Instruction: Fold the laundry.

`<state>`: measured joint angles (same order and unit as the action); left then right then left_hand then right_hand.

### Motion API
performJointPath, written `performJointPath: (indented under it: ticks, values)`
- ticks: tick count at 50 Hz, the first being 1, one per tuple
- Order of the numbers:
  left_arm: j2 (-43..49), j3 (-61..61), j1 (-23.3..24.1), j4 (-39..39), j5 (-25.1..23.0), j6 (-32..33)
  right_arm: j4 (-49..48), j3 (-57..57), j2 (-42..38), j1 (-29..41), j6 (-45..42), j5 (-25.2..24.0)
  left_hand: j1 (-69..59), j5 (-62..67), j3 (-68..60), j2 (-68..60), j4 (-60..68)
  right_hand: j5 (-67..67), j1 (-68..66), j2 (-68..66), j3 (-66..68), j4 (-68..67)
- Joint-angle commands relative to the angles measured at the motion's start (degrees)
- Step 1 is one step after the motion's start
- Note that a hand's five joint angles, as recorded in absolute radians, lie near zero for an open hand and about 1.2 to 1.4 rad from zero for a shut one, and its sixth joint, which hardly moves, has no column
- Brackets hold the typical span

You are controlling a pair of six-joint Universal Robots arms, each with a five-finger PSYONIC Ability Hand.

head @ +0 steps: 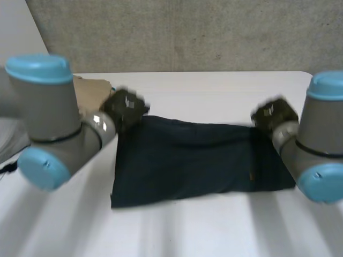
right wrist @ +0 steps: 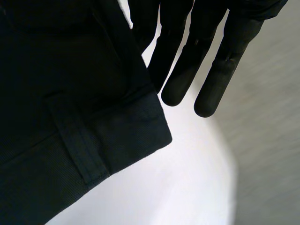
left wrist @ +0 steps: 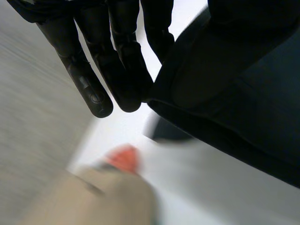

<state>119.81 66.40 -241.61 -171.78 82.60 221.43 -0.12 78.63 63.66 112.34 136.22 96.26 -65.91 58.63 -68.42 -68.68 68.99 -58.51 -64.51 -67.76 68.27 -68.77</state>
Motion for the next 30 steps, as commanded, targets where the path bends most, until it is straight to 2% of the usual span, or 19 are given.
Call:
performJointPath:
  ticks: [1, 2, 3, 4, 6, 7, 8, 15, 21, 26, 30]
  values:
    - [-1.8, -18.8, -2.2, -18.0, 0.0, -6.5, -25.4, -17.1, 0.8, 1.5, 6.6, 3.8, -14.1, 11.4, -11.6, -11.3, 11.0, -11.5, -15.5, -12.2, 11.7, -11.2]
    - [-2.6, -19.6, -2.7, -20.9, 0.1, -9.0, -28.0, -17.6, 1.6, 1.3, 7.8, 3.8, -14.1, 11.4, -11.6, -11.3, 11.0, -11.5, -15.5, -12.2, 11.7, -11.2]
    - [-4.2, -20.3, -3.6, -27.5, 0.4, -15.2, -31.3, -17.9, 2.2, 1.2, 9.2, 3.6, -14.1, 11.4, -11.6, -11.3, 11.0, -11.5, -15.5, -12.2, 11.7, -11.2]
    - [-5.0, -20.3, -4.1, -31.0, 0.3, -18.9, -38.2, -17.6, 3.0, 1.1, 12.0, 2.2, -14.1, 11.4, -11.6, -11.3, 11.0, -11.5, -15.5, -12.2, 11.7, -11.2]
    - [-6.1, -20.5, -4.7, -35.4, 0.4, -24.0, -43.3, -17.2, 3.3, 1.3, 13.0, 0.8, -14.1, 11.4, -11.6, -11.3, 11.0, -11.5, -15.5, -12.2, 11.7, -11.2]
    - [-6.3, -20.8, -5.9, -37.5, 0.1, -28.6, -44.9, -16.9, 3.3, 1.5, 13.0, 0.2, -14.1, 11.4, -11.6, -11.3, 11.0, -11.5, -15.5, -12.2, 11.7, -11.2]
    - [-6.4, -21.0, -6.5, -37.4, 0.0, -29.7, -45.7, -16.8, 3.3, 1.7, 12.2, -0.7, -14.1, 11.4, -11.6, -11.3, 11.0, -11.5, -15.5, -12.2, 11.7, -11.2]
    - [-4.5, -21.2, -7.2, -28.4, -2.3, -30.3, -37.4, -18.4, 2.0, 2.6, 11.3, 0.0, -14.1, 11.4, -11.6, -11.3, 11.0, -11.5, -15.5, -12.2, 11.7, -11.2]
    - [-3.5, -16.1, -7.2, -26.1, -3.3, -29.9, -32.8, -17.6, -0.1, 3.0, 11.7, -1.1, -14.1, 11.4, -11.6, -11.3, 11.0, -11.5, -15.5, -12.2, 11.7, -11.2]
    - [-3.1, -5.0, -7.0, -25.2, -6.4, -28.4, -25.6, -15.0, -3.7, 3.8, 10.5, -3.0, -14.1, 11.4, -11.6, -11.3, 11.0, -11.5, -15.5, -12.2, 11.7, -11.2]
    - [-2.6, 4.7, -6.9, -24.2, -9.5, -26.6, -14.9, -10.9, -7.3, 3.6, 6.1, -2.9, -14.1, 11.4, -11.6, -11.3, 11.0, -11.5, -15.5, -12.2, 11.7, -11.2]
